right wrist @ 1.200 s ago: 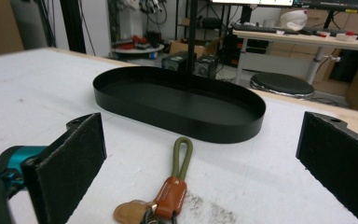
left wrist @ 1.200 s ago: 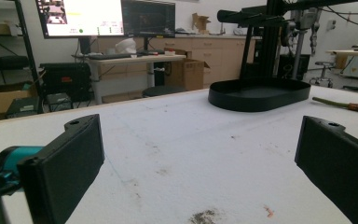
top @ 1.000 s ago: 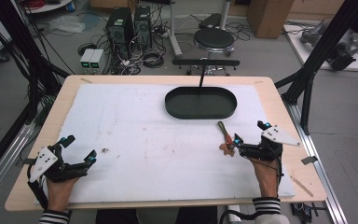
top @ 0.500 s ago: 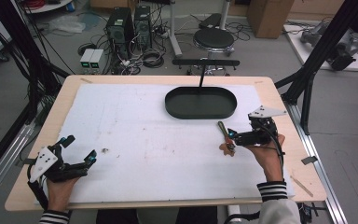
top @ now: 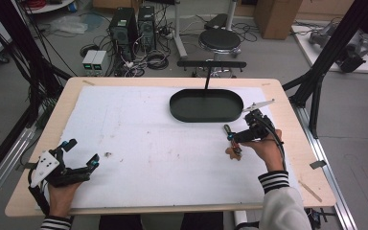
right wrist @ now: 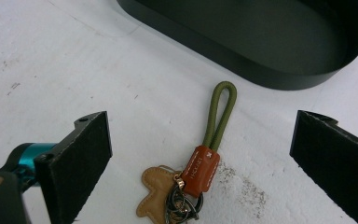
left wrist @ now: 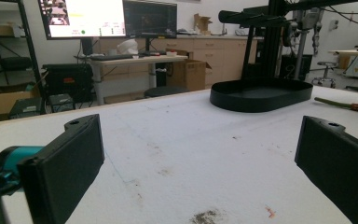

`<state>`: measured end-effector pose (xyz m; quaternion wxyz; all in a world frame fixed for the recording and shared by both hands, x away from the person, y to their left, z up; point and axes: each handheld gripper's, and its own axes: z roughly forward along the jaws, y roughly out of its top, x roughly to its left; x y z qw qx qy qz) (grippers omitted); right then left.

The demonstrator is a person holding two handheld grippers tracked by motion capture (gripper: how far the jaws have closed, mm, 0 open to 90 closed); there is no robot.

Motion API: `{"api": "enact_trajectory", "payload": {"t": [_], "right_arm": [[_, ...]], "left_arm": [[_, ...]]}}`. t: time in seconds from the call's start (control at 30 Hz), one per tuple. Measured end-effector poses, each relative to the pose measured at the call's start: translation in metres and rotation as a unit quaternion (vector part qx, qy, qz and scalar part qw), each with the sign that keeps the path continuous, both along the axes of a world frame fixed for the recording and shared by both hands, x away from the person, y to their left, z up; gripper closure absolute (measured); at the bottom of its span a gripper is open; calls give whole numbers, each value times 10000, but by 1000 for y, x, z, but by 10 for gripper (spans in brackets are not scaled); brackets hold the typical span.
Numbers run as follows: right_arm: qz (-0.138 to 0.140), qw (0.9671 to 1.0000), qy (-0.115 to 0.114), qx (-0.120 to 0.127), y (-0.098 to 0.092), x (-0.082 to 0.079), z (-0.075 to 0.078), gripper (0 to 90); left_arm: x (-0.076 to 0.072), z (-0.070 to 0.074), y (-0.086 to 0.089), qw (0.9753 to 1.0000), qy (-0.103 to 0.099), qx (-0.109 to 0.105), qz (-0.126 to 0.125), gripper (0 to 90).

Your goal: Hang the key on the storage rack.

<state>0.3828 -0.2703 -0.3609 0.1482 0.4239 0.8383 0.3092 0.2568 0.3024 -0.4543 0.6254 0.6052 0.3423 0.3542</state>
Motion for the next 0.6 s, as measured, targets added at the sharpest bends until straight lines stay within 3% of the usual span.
{"api": "enact_trajectory", "payload": {"t": [0.27, 0.6], "right_arm": [[-94, 9983, 552, -141, 3, 13, -14, 50], [-273, 9951, 914, -257, 3, 23, -24, 65]], "left_arm": [[0, 0, 0, 10000, -8, -2, 8, 17], [0, 0, 0, 10000, 0, 0, 4, 17]]}}
